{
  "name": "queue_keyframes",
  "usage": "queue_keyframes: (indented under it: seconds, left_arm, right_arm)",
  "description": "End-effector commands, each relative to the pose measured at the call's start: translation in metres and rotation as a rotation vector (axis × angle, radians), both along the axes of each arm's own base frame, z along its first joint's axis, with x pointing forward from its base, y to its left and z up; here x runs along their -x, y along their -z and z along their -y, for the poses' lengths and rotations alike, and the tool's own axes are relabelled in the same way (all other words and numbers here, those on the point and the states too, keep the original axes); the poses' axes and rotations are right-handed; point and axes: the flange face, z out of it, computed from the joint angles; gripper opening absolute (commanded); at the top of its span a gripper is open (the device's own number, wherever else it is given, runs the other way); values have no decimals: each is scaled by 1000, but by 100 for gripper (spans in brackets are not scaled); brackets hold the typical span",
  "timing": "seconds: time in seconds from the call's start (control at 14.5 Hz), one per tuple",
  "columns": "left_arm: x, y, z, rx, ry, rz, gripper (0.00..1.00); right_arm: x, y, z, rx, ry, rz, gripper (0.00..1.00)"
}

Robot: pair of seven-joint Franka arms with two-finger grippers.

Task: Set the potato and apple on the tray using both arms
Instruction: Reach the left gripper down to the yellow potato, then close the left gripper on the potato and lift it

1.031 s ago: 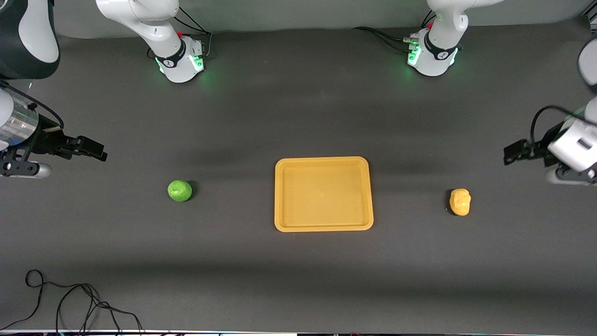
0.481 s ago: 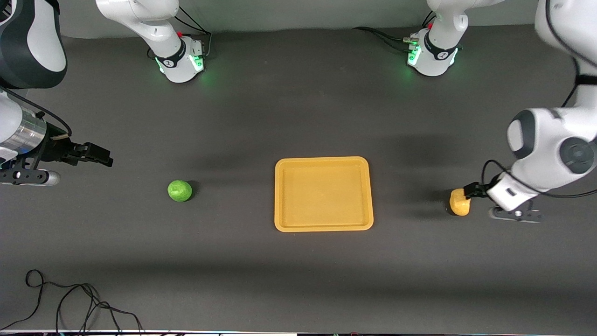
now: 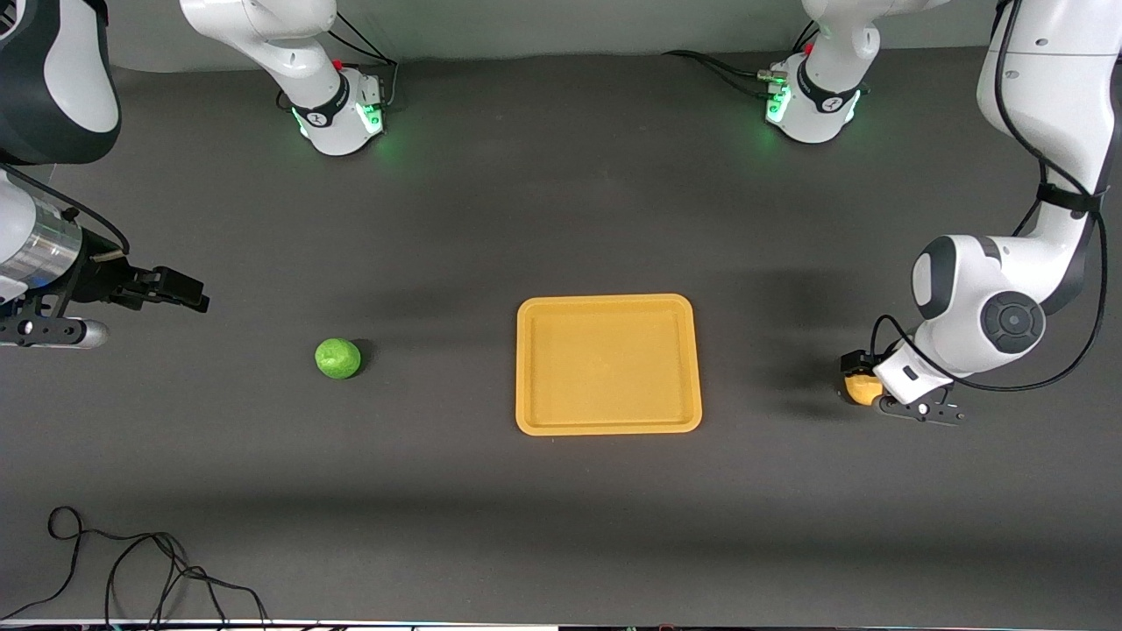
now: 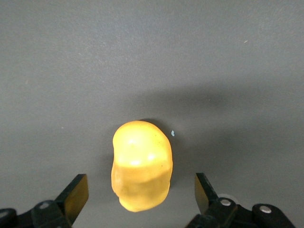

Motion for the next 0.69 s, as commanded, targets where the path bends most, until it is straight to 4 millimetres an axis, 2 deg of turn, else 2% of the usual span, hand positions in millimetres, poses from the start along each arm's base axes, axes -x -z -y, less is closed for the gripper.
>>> queue_keyframes:
  seconds: [0.0,0.07,0.14,0.21,0.41,0.55,0.62]
  left_arm:
    - [3,14,2,-17,36,-1,97]
    - [2,18,3,-15,37,5,96]
    - [2,22,3,-13,37,5,93]
    - [3,26,3,-11,37,2,87]
    - [3,28,2,-19,45,-2,56]
    - [3,21,3,-22,33,-3,42]
    - [1,8,7,-23,28,11,38]
  right_arm:
    - [-5,-22,8,1,6,11,100]
    - [-10,-25,9,0,-2,21,100]
    - [-15,-19,10,5,-2,13,100]
    - [-15,-19,8,6,-7,14,100]
    - [-16,-15,7,8,4,5,100]
    - [-17,-13,12,-1,2,7,100]
    - [-19,-13,11,-1,2,11,100]
